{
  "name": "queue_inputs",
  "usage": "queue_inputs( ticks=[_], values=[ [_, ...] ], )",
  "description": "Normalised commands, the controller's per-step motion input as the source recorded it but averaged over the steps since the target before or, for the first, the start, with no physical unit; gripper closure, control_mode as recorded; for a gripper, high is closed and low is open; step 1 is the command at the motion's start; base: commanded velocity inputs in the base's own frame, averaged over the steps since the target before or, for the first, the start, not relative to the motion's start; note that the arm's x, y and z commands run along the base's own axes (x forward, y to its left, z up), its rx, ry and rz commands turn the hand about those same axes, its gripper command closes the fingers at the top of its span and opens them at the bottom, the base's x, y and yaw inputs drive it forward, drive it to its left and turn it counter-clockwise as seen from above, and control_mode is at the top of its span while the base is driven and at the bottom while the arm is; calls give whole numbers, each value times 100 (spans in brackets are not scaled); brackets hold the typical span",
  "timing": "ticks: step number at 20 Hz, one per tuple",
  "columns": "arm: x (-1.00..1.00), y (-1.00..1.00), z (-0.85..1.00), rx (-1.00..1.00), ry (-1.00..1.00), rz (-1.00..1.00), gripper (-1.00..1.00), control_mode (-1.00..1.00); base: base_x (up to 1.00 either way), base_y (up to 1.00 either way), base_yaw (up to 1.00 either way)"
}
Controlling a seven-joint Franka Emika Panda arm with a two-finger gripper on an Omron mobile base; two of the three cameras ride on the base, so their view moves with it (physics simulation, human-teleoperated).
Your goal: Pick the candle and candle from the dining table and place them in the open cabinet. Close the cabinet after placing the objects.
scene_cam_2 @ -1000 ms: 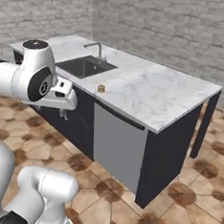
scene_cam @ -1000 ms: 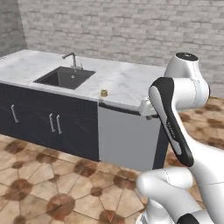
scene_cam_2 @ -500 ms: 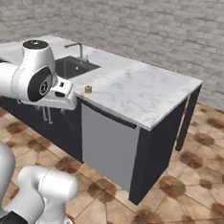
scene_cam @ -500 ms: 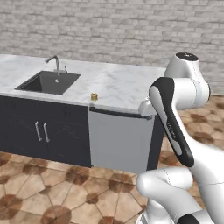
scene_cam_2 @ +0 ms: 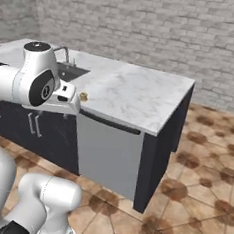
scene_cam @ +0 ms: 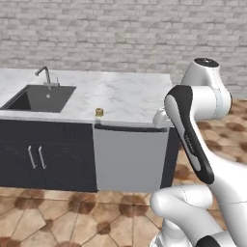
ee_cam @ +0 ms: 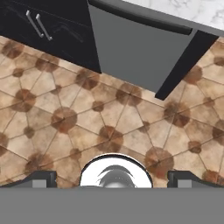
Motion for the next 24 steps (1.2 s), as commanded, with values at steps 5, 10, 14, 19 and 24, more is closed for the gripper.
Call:
queue_inputs(
  ticks=[5,10,14,19,24],
  values=[
    [0,0,0,0,0,0,-100,100,24,59,-24],
    [0,0,0,0,0,0,-100,100,20,61,-19],
    [0,0,0,0,0,0,-100,100,23,58,-19],
    [0,0,0,0,0,0,-100,100,34,49,-19],
    [0,0,0,0,0,0,-100,100,44,29,-16]
  ],
)
